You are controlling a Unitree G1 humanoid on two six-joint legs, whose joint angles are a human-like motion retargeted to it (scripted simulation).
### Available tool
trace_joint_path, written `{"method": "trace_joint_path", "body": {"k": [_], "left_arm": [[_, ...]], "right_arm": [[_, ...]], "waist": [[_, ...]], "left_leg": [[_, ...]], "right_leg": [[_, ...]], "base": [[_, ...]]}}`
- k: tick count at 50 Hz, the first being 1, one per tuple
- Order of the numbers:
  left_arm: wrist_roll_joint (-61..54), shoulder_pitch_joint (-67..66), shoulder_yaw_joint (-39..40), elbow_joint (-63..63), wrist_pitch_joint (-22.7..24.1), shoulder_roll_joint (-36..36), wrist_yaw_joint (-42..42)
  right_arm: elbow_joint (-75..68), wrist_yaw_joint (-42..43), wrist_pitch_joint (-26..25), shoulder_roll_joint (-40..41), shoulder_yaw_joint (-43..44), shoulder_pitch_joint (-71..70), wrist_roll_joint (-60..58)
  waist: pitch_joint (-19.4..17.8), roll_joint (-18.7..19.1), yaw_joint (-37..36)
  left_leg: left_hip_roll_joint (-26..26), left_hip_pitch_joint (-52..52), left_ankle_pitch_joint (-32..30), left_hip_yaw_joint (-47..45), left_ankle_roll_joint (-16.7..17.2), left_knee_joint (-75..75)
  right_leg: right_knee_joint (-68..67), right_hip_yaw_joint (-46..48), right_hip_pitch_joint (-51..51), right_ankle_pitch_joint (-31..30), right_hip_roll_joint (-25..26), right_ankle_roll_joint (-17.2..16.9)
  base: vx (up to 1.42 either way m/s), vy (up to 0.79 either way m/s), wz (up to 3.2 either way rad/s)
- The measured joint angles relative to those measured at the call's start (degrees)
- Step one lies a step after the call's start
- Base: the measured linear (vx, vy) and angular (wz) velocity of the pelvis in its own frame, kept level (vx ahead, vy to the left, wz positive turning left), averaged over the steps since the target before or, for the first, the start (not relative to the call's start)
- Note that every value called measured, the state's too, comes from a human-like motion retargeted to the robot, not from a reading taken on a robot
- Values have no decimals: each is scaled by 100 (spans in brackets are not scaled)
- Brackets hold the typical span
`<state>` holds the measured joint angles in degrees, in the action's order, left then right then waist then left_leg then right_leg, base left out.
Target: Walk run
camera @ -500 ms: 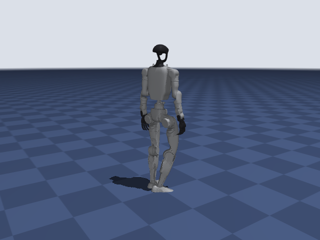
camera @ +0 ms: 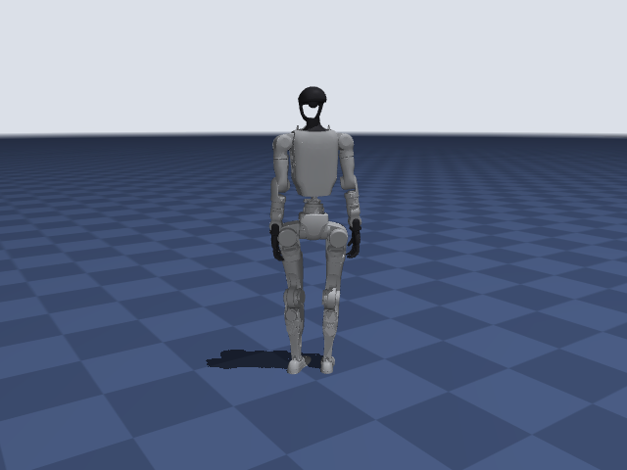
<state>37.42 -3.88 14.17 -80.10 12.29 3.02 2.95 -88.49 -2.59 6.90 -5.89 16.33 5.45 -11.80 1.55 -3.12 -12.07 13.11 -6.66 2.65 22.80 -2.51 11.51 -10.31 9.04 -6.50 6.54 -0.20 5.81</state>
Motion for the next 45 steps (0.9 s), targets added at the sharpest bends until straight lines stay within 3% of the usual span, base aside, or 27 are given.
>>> {"method": "trace_joint_path", "body": {"k": [4,10,13,20,24,31,33,35,38,42,45], "left_arm": [[20,-118,12,-160,-37,-12,-122],[40,-304,102,-487,-95,-37,-345],[86,-383,178,-630,-162,-25,-488],[134,-449,278,-716,-204,-46,-699],[128,-459,264,-717,-263,-50,-590],[170,-230,161,-407,-199,-26,-398],[124,-165,174,-323,-184,-14,-345],[58,-79,254,-263,-180,4,-303],[-33,54,248,-228,-184,72,-255],[-29,59,199,-162,-144,95,-305],[3,-15,207,-156,-137,106,-265]], "right_arm": [[156,-18,-22,-42,-93,-101,-53],[366,-1,-52,-106,-106,-258,-99],[449,-10,-37,-64,-107,-292,-35],[453,-78,-28,59,-59,-241,141],[352,-95,-66,54,-120,-201,62],[345,-7,16,120,-94,-173,5],[378,34,32,93,-122,-188,-107],[382,101,46,66,-216,-246,-206],[359,178,60,34,-238,-312,-218],[358,231,106,47,-128,-235,-148],[338,252,134,46,-100,-157,-119]], "waist": [[-46,-2,-49],[38,-4,260],[108,-32,398],[207,50,164],[305,133,202],[344,132,64],[402,197,62],[421,269,168],[378,213,330],[343,164,483],[320,87,616]], "left_leg": [[60,-98,7,132,246,-38],[-538,-180,620,-2458,120,90],[-634,-146,794,-3091,148,387],[-602,239,695,-3158,165,127],[-598,389,534,-3054,-336,-144],[-712,282,610,-3021,-462,-45],[-820,224,645,-3030,-512,-49],[-932,163,657,-2986,-533,-37],[-848,153,590,-2832,-586,-106],[-752,266,489,-2549,-623,-219],[-626,400,459,-2368,-635,-287]], "right_leg": [[220,641,140,86,-80,134],[506,1864,404,180,-281,128],[623,2298,544,189,-357,73],[760,2731,871,236,-201,-13],[875,2865,1160,221,-91,-171],[-52,2794,947,201,-416,-511],[-663,2608,630,141,-511,-472],[-1414,2137,165,274,-544,-296],[-2077,1080,-432,671,-381,-533],[-1658,105,-530,844,39,-721],[-830,-256,-293,615,182,-639]], "base": [[-4,0,177],[-2,6,186],[5,9,133],[10,13,52],[19,22,25],[7,12,0],[4,15,-16],[-4,5,5],[-4,1,45],[6,0,64],[11,-3,59]]}}
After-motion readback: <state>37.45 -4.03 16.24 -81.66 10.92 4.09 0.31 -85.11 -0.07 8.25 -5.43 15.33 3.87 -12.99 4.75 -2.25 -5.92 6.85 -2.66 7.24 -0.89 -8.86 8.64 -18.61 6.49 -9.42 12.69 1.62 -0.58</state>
